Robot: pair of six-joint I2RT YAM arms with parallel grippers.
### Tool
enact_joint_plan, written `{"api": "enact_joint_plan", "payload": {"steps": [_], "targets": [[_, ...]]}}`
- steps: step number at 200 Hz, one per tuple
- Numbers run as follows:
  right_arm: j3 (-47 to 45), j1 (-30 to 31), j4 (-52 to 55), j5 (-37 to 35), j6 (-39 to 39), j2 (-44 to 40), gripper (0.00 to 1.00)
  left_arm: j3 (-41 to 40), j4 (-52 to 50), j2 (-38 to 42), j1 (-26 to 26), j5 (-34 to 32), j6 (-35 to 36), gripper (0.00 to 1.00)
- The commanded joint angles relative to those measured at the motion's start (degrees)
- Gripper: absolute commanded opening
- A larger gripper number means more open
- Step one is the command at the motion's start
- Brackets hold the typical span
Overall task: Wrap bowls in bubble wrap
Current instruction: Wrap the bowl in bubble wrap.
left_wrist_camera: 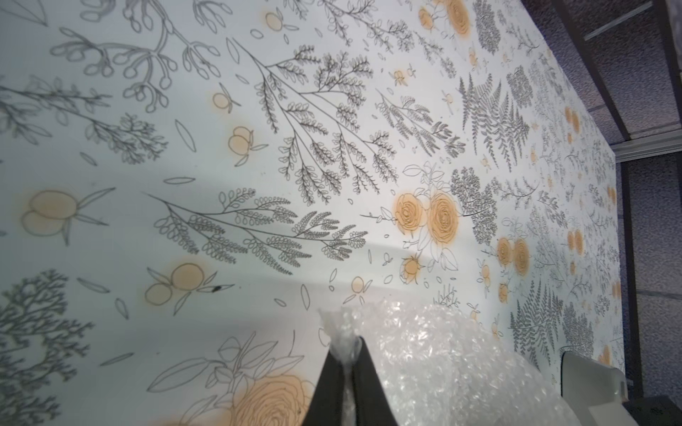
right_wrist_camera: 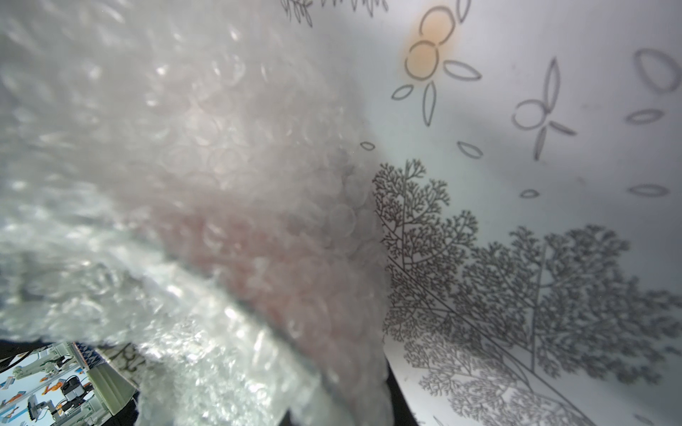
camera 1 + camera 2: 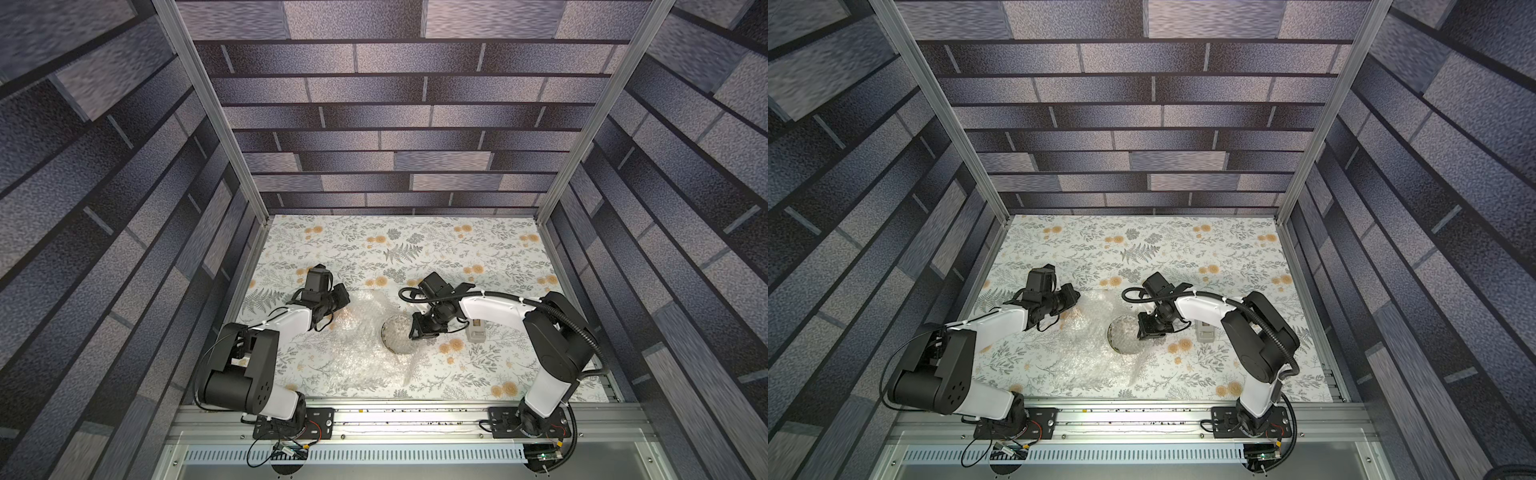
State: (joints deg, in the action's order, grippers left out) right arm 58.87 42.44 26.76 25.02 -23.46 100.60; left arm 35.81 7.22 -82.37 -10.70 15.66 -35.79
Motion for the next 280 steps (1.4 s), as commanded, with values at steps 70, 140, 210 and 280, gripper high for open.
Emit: {"api": "enact_joint_plan", "payload": {"steps": [70,140,210,280], "targets": [[1.68,0.80,2.27,-0.50,-0.39,0.89,0.16,3.09,-10.94,14.77,-9.44,2.51,5.86,0.14],[4.40,1.16,2.70,-0.81,-1.31,2.15,0.10,3.43,-9.25,15.30,-17.93,3.98,7.52,0.16],[10.94,1.42,8.73,-7.33,-0.52,4.32,0.00,8.61,-12.07,13.03,-18.51,-0.62,13.33,0.16],[24.02,-1.24,14.53,-10.18,1.94,13.06,0.00,12.30,-3.15,4.26,-10.19,1.78,20.51,0.18]]}}
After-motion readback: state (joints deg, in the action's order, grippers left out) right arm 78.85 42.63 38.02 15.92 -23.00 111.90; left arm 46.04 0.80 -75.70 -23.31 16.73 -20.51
